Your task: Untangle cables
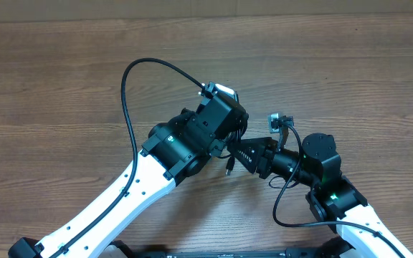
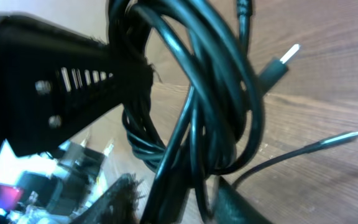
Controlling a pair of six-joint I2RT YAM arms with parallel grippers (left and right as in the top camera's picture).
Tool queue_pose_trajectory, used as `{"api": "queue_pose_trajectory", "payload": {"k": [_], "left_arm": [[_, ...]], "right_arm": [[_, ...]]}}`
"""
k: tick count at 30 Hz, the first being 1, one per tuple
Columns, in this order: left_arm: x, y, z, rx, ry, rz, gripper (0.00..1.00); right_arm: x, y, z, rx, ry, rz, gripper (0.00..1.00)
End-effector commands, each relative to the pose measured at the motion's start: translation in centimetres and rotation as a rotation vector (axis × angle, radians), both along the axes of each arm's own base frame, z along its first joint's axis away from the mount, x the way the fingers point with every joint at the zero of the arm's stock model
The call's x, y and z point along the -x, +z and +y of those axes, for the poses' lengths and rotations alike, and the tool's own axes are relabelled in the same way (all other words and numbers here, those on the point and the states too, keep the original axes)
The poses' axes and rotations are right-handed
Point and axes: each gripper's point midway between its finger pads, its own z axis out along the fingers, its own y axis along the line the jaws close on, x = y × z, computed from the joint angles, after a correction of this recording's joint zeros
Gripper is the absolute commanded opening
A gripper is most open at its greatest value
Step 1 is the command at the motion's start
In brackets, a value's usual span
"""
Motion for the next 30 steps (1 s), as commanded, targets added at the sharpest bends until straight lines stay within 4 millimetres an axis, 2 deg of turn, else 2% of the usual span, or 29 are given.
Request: {"api": "queue_pose_trajectory", "payload": {"k": [1,3,4,9,12,21,27,30], "left_arm": [[0.7,0.5,-1.6,0.081,-0.069,0.036,0.04],[0.8,0.5,-1.7,0.085,-0.07,0.041,0.04],[0.7,0.5,-1.5,0.08,-0.065,0.037,0.04],[-0.2,0.9,-0.3,0.054,0.016,-0.011,0.04],[-0.3,0.6,-0.4,0.046,0.018,-0.008,0.04],[-1.1,-1.6,-0.4,-0.018,0.047,0.02,0.04],[-2.8,0.0,2.8,-0.098,0.231,-0.121,0.04],[-3.1,0.4,3.2,-0.067,0.305,-0.151,0.04]], "right_arm": [[-0.6,0.9,0.0,0.0,-0.02,-0.031,0.18],[-0.5,0.8,0.0,-0.007,-0.024,-0.013,0.04],[-0.5,0.8,0.0,-0.016,-0.029,0.009,0.04],[0.5,1.0,0.6,-0.086,0.011,0.124,0.04],[1.7,1.7,1.2,-0.146,0.071,0.198,0.04],[4.9,2.9,2.2,-0.261,0.218,0.463,0.04],[4.7,2.1,2.0,-0.24,0.192,0.467,0.05],[3.7,0.8,1.6,-0.213,0.104,0.495,0.05]]}}
